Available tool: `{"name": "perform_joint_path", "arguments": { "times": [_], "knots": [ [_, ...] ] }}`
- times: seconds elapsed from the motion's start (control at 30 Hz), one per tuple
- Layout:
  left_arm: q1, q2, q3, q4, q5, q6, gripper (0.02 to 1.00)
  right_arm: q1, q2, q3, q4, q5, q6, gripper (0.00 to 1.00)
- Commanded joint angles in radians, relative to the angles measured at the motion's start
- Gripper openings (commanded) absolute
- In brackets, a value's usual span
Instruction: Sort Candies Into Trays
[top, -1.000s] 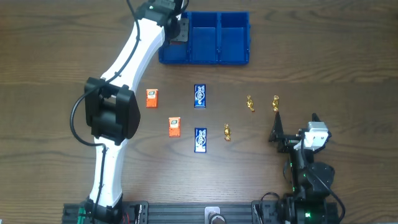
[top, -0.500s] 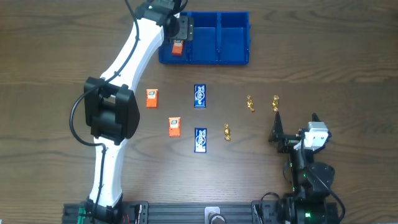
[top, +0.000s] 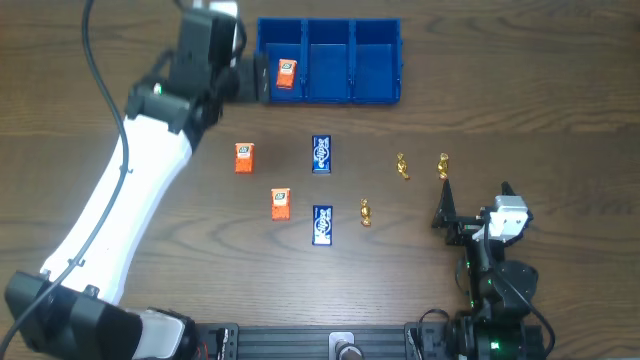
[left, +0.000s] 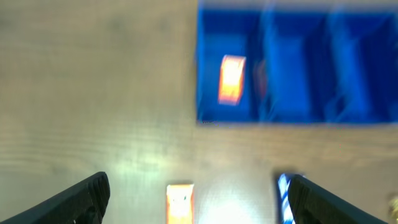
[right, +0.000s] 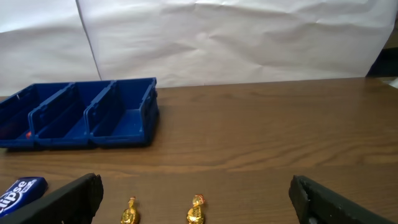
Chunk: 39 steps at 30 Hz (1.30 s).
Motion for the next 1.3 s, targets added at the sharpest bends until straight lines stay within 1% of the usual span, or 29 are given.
{"name": "perform_joint_path", "arguments": {
  "times": [0.03,0.2,0.57,0.73,0.77,0.83,0.87,0.9,0.97,1.03,1.13,1.2,1.23,1.27,1.3],
  "knots": [
    [0.006,0.072,-0.254,0.081,-0.007,-0.047,0.904,-0.005,-0.005,-0.005,-0.002,-0.002,-0.012,0.998],
    [0.022,0.135,-0.348,0.175,0.031,-0.054,0.897,-0.005,-0.005,-0.005,-0.002,-0.002,-0.012,0.998],
    [0.029,0.264,-0.351,0.192,0.045,-0.055,0.871,-0.005,-0.005,-0.005,-0.002,-0.002,-0.012,0.998],
    [0.028,0.274,-0.351,0.198,0.045,-0.055,0.779,-0.005,-0.005,-0.005,-0.002,-0.002,-0.012,0.998],
    [0.028,0.274,-0.351,0.198,0.045,-0.054,0.735,-0.005,-0.005,-0.005,-0.002,-0.002,-0.012,0.998],
    [0.028,0.274,-0.351,0.199,0.045,-0.054,0.684,-0.005,-0.005,-0.005,-0.002,-0.002,-0.012,0.998],
    [0.028,0.274,-0.351,0.199,0.045,-0.054,0.630,-0.005,-0.005,-0.005,-0.002,-0.002,-0.012,0.998],
    [0.028,0.274,-0.351,0.198,0.045,-0.054,0.606,-0.005,-0.005,-0.005,-0.002,-0.002,-0.012,0.998],
    [0.028,0.278,-0.351,0.199,0.045,-0.054,0.599,-0.005,-0.005,-0.005,-0.002,-0.002,-0.012,0.998],
    [0.028,0.286,-0.351,0.199,0.047,-0.055,0.619,-0.005,-0.005,-0.005,-0.002,-0.002,-0.012,0.998],
    [0.028,0.299,-0.351,0.200,0.052,-0.054,0.610,-0.005,-0.005,-0.005,-0.002,-0.002,-0.012,0.998],
    [0.028,0.299,-0.351,0.199,0.052,-0.055,0.577,-0.005,-0.005,-0.005,-0.002,-0.002,-0.012,0.998],
    [0.028,0.299,-0.351,0.200,0.052,-0.058,0.546,-0.005,-0.005,-0.005,-0.002,-0.002,-0.012,0.998],
    [0.028,0.299,-0.351,0.202,0.052,-0.057,0.496,-0.005,-0.005,-0.005,-0.002,-0.002,-0.012,0.998],
    [0.028,0.299,-0.351,0.203,0.052,-0.058,0.483,-0.005,-0.005,-0.005,-0.002,-0.002,-0.012,0.998]
  ]
}}
